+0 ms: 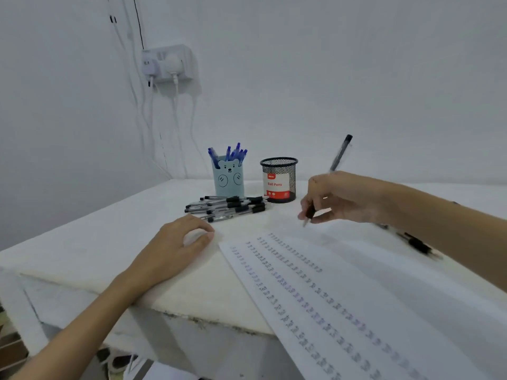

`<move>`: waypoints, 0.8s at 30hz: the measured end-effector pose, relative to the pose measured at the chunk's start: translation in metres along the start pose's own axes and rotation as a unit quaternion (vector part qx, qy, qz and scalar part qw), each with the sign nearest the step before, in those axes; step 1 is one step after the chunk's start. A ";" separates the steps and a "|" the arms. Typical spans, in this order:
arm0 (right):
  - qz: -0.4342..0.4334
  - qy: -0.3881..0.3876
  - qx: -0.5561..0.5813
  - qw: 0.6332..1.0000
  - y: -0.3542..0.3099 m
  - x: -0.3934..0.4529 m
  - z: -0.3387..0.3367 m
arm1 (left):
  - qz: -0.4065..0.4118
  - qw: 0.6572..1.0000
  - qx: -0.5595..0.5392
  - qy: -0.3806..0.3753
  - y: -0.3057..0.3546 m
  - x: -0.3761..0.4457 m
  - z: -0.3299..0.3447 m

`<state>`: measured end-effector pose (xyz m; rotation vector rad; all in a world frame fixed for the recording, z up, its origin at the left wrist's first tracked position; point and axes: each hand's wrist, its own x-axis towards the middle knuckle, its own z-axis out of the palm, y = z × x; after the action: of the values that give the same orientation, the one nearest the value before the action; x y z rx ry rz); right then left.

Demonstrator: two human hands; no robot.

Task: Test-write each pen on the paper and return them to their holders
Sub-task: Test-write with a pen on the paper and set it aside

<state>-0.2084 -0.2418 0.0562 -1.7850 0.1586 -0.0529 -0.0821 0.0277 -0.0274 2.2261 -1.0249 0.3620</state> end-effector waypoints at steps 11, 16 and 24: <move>0.004 0.086 0.145 0.986 0.007 -0.065 -0.001 | 0.036 0.985 -0.033 -0.168 0.090 -0.005 0.040; 0.000 0.086 0.159 0.984 0.012 -0.074 -0.006 | 0.026 0.986 0.017 -0.165 0.094 -0.010 0.045; -0.004 0.123 0.311 0.942 0.009 -0.082 -0.010 | 0.022 0.978 0.116 -0.175 0.107 -0.017 0.045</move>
<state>-0.2913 -0.2420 0.0541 -1.1411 0.2793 -0.3005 -0.1750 -0.0439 -0.0213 2.5403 -1.2697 0.1119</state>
